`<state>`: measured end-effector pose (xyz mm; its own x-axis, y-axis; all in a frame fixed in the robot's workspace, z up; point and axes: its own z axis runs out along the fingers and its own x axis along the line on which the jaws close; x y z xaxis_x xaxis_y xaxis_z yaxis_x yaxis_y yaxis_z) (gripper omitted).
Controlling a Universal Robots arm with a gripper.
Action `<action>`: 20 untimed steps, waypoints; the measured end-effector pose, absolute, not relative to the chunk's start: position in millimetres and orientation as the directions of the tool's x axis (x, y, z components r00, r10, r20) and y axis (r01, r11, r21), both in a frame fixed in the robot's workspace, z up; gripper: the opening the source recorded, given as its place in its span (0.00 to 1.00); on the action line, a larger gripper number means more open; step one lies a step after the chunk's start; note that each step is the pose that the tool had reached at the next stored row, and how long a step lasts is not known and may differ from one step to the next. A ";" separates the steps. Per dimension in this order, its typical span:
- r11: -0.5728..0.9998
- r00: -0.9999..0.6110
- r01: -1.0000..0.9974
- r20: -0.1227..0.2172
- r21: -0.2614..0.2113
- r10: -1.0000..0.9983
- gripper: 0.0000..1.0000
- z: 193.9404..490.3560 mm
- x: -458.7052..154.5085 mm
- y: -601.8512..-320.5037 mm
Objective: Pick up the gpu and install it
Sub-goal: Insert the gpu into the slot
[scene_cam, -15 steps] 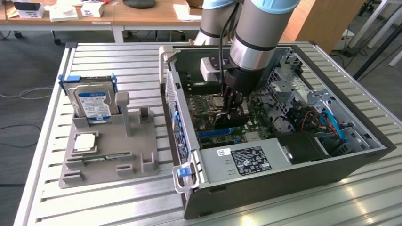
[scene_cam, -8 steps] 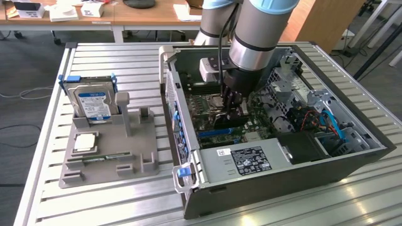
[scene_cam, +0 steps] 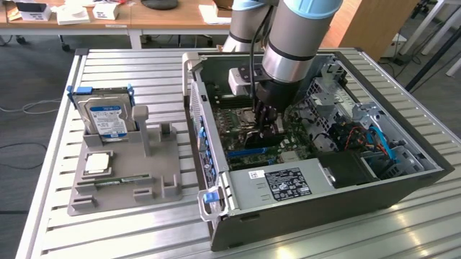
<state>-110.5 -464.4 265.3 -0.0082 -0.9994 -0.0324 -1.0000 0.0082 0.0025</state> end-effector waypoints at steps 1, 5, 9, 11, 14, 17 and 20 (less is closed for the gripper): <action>0.008 -0.008 -1.000 -0.032 0.002 -0.999 0.27 265.3 -110.5 -464.4; 0.008 -0.008 -1.000 -0.033 0.002 -0.999 0.27 264.3 -110.6 -464.4; 0.008 -0.008 -1.000 -0.032 0.002 -0.999 0.27 264.1 -110.6 -464.4; 0.008 -0.008 -1.000 -0.033 0.002 -0.999 0.27 262.6 -110.6 -464.3; 0.008 -0.008 -1.000 -0.032 0.002 -0.999 0.27 261.8 -110.7 -464.4; 0.008 -0.008 -1.000 -0.033 0.002 -0.999 0.27 261.6 -110.9 -464.4; 0.008 -0.008 -1.000 -0.033 0.002 -0.999 0.27 261.4 -111.9 -464.3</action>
<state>-111.9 -464.3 261.4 -0.0082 -0.9994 -0.0328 -1.0000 0.0081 0.0022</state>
